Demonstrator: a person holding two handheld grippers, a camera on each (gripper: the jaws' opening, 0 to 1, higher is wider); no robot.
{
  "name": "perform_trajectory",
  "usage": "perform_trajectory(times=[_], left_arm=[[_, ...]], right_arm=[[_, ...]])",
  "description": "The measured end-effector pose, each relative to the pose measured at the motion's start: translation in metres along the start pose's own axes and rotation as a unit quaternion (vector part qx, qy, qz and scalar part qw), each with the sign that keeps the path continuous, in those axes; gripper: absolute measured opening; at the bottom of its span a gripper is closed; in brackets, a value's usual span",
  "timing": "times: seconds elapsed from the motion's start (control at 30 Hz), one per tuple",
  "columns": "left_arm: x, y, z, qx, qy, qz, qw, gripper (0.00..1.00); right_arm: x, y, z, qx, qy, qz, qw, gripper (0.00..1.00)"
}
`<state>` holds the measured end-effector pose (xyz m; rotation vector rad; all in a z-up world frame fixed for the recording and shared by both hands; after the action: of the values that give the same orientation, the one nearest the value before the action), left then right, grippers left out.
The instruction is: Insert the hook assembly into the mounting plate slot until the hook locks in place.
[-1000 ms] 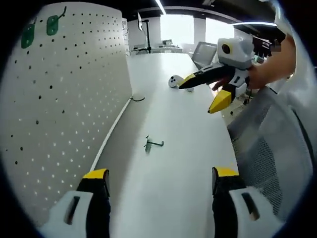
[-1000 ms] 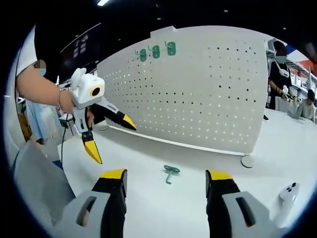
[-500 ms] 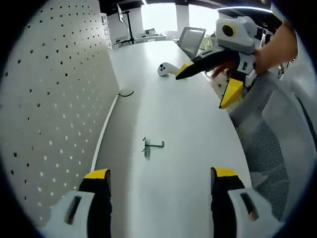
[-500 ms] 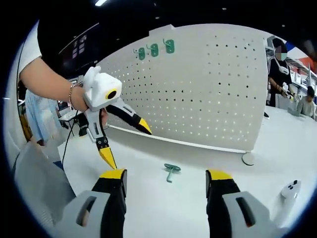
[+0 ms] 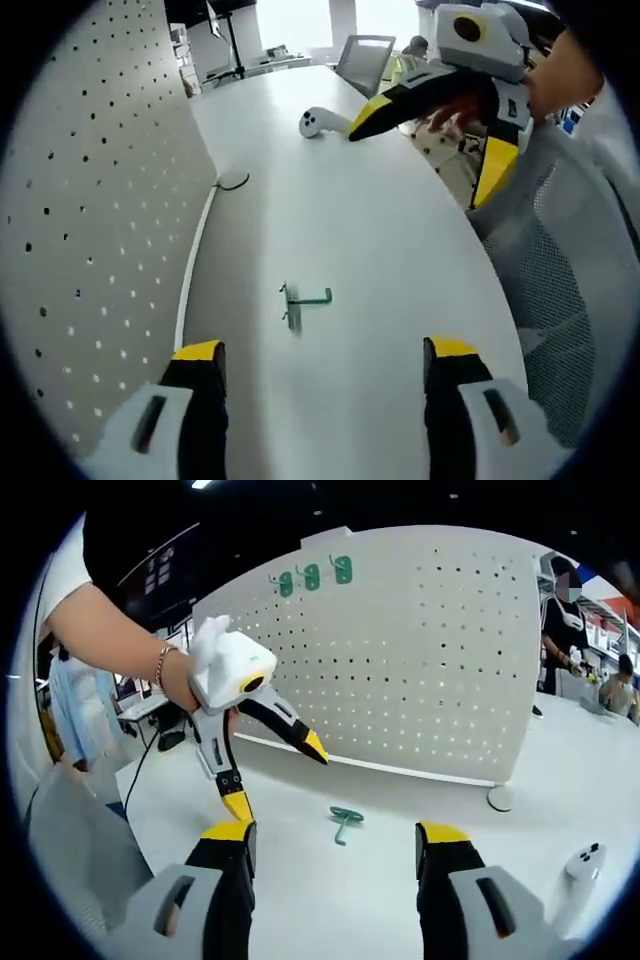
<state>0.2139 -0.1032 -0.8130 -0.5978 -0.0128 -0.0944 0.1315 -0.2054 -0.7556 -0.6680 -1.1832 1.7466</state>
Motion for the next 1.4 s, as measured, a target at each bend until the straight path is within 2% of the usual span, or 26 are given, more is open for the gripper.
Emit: perform_trajectory(times=[0.43, 0.7, 1.03, 1.4], left_arm=[[0.006, -0.008, -0.023, 0.024, 0.025, -0.017, 0.9993, 0.83], [0.005, -0.004, -0.038, 0.052, 0.04, -0.032, 0.9973, 0.82], [0.005, 0.0, -0.052, 0.072, 0.054, -0.02, 0.9957, 0.82], [0.008, -0.003, -0.059, 0.074, 0.045, -0.027, 0.9959, 0.8]], right_arm=[[-0.003, 0.0, 0.001, -0.003, 0.006, -0.005, 1.0, 0.62], [-0.006, -0.001, 0.003, -0.006, 0.012, -0.012, 0.9998, 0.62], [-0.009, -0.001, 0.003, -0.01, 0.015, -0.017, 0.9997, 0.62], [-0.011, -0.002, 0.004, -0.016, 0.021, -0.023, 0.9994, 0.61]])
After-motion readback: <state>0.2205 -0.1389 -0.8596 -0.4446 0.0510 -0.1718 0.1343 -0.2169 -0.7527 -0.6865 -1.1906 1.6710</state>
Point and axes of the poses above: the point that each gripper's makers call its tool centre point, and the gripper's own axes: z roughly backward along the fingers, x roughly to its left, y roughly out of its underside, the point moved 3 cm from there along z, roughly backward along the fingers, and after that the axes turned 2 degrees about z, right-handed, at the moved point
